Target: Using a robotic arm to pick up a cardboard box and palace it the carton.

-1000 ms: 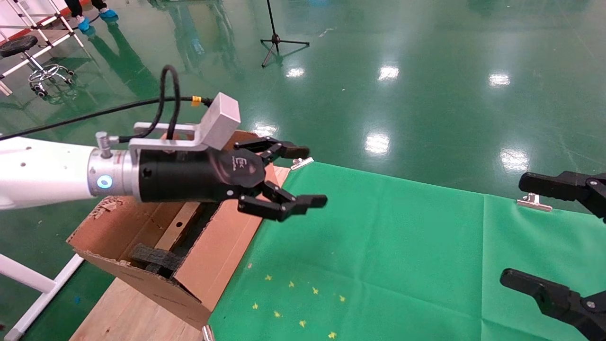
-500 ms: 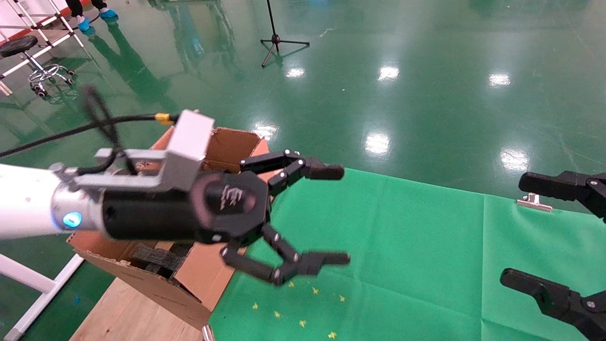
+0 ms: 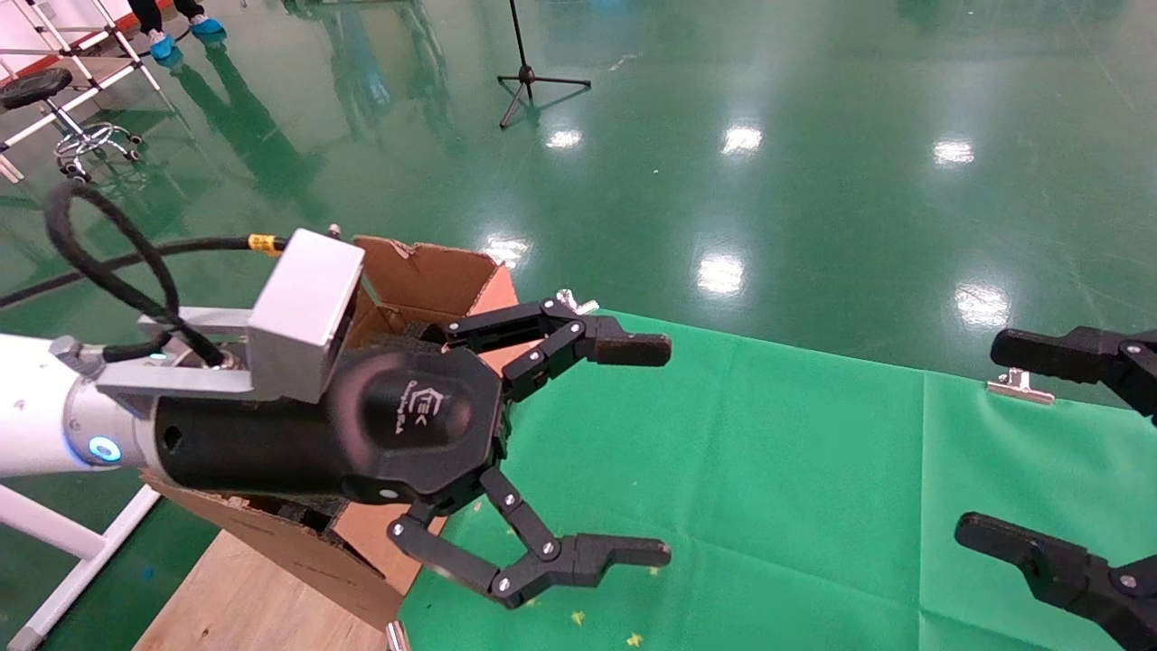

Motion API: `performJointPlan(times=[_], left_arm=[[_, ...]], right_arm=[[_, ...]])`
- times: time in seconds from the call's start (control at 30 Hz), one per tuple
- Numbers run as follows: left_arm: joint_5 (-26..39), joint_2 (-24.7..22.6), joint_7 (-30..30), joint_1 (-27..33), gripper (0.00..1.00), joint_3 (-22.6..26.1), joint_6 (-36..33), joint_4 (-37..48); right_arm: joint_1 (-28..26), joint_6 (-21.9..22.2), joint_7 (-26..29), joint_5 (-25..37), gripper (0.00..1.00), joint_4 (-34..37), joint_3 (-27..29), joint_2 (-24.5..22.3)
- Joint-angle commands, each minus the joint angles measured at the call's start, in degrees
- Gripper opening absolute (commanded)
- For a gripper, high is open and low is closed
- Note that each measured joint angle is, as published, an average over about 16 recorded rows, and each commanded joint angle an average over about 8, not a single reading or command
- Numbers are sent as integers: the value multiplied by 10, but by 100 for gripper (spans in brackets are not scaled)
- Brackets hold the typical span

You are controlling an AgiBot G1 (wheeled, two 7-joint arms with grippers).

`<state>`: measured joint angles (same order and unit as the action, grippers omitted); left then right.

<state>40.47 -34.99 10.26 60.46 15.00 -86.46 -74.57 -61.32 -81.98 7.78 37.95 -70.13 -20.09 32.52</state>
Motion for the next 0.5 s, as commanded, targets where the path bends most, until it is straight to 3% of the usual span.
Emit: performJointPlan(times=[0.03,0.5], left_arm=[[2,0,1,2,100,2,1,2],[11,0,4,9,100,8,6,8]], right_arm=[[0,0,0,0,100,0,0,0],[0,0,0,0,100,0,0,0]])
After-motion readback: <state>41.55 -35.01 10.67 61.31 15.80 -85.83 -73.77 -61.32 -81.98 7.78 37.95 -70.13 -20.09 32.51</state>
